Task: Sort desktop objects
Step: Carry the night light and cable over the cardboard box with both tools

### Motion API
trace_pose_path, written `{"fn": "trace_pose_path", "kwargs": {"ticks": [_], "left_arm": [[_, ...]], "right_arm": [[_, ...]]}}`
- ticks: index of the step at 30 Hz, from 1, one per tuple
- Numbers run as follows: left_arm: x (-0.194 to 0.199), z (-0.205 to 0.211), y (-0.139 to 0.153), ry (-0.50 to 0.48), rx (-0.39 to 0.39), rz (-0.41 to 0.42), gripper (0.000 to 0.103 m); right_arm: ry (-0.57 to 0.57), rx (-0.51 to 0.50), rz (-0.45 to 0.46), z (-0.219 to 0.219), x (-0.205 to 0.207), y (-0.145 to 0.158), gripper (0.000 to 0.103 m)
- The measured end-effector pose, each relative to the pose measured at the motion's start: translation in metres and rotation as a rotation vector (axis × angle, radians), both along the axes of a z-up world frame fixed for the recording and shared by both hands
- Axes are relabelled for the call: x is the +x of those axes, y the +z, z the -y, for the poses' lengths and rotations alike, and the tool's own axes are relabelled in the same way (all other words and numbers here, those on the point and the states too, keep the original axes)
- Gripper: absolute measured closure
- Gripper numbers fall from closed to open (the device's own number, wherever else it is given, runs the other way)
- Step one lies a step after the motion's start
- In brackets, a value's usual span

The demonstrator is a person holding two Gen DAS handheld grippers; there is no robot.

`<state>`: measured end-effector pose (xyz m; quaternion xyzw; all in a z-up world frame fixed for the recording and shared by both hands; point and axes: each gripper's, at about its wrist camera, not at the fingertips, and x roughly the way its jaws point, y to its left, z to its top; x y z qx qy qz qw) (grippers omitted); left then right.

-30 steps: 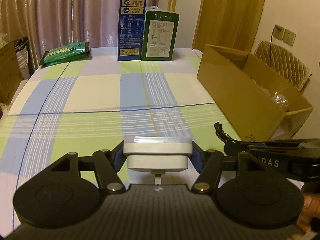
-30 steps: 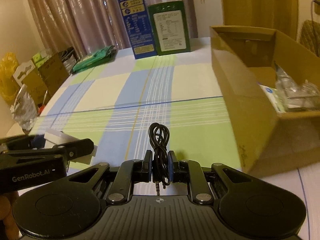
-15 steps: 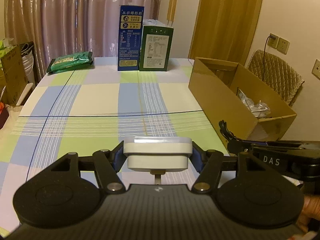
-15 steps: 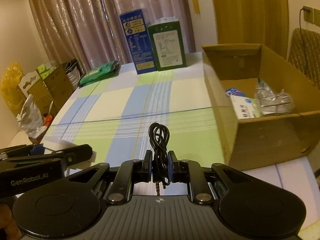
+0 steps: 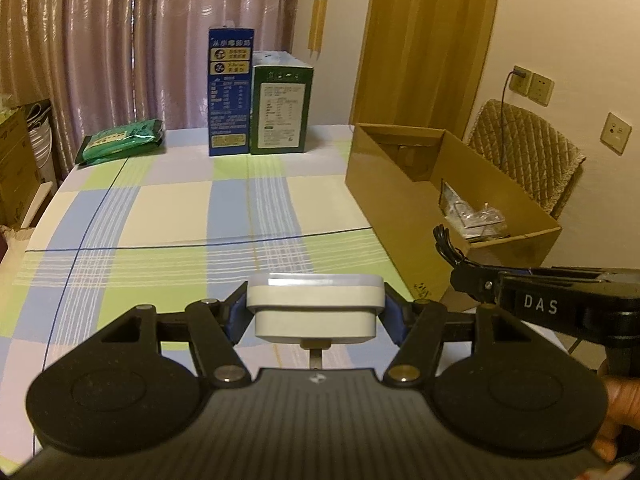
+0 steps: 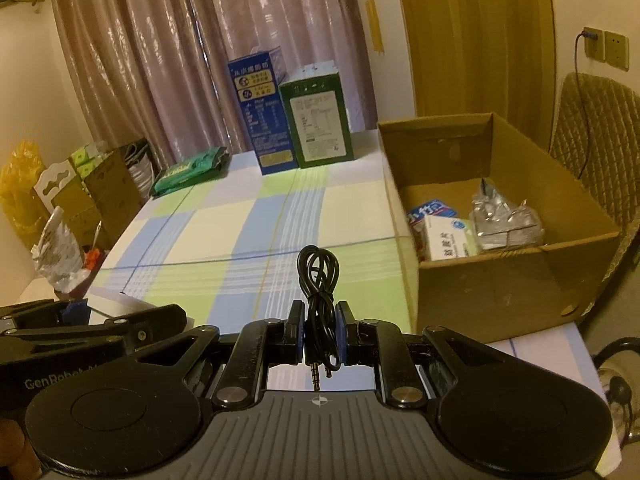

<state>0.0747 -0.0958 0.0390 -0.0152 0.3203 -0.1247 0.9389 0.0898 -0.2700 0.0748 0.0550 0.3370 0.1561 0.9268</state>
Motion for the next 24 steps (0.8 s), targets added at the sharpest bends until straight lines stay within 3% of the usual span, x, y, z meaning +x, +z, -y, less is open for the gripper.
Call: {"fn": "trace_pose_path", "kwargs": {"ticks": [24], "left_arm": [[0.026, 0.081, 0.029, -0.158, -0.007, 0.041, 0.043]], "right_arm": [[-0.131, -0.034, 0.068, 0.086, 0.020, 0.040, 0.091]]}}
